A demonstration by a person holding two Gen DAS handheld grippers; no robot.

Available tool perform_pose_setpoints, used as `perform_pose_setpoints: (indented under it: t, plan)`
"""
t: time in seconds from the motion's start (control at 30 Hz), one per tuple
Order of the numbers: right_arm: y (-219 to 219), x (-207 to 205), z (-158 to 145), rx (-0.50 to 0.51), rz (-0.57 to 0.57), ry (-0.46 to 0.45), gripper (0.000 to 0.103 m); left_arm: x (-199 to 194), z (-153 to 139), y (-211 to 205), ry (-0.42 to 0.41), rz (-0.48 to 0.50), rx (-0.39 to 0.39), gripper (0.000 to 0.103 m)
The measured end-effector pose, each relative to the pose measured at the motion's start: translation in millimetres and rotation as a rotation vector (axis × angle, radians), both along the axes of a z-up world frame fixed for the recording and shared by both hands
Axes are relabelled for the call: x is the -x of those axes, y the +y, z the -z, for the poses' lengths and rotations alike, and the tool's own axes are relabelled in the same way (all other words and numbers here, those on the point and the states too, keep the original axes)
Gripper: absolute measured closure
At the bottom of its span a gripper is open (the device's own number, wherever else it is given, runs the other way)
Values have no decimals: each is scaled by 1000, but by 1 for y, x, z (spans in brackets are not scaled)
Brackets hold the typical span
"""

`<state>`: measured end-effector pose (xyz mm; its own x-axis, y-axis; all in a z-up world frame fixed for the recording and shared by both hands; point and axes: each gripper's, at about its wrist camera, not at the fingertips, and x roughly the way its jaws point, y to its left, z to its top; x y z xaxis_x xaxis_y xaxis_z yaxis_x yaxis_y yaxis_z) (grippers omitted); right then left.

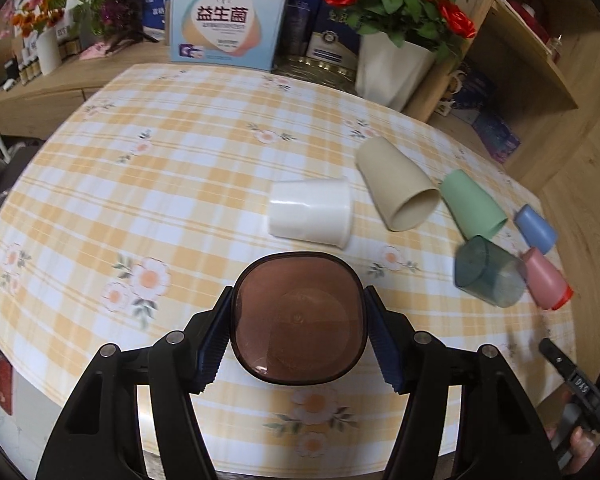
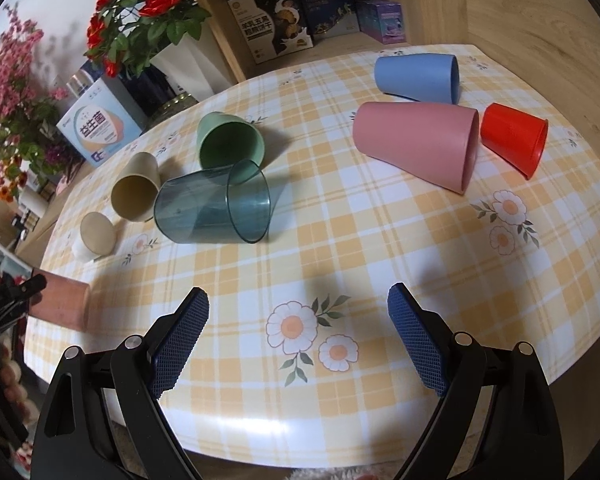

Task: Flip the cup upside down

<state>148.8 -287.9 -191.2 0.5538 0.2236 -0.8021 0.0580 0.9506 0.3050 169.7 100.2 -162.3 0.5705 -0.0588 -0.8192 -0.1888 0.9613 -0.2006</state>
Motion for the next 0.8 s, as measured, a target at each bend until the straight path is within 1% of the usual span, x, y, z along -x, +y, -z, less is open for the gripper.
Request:
perform_pose_setpoints:
  t: [0.1, 0.23, 0.33, 0.43, 0.57, 0.63, 0.73, 0.8]
  plan:
    - [2, -1, 2, -2, -5, 9, 15, 1, 0, 4, 6, -5, -48, 42]
    - [4, -1, 3, 1, -14, 11, 15, 0, 2, 5, 18, 0, -89, 42]
    - [4, -1, 2, 2, -10, 11, 15, 0, 2, 3, 30, 11, -93, 42]
    - [3, -1, 3, 1, -3, 12, 15, 2, 2, 0, 47, 33, -63, 42]
    - [2, -1, 4, -1, -2, 15, 15, 9, -2, -9, 58, 68, -71, 42]
    - [2, -1, 4, -3, -4, 16, 15, 12, -3, -13, 62, 81, -85, 42]
    - [3, 0, 5, -6, -5, 17, 15, 15, -1, -20, 58, 96, -144, 42]
    - [3, 0, 5, -7, -6, 18, 15, 15, 2, -23, 58, 93, -158, 42]
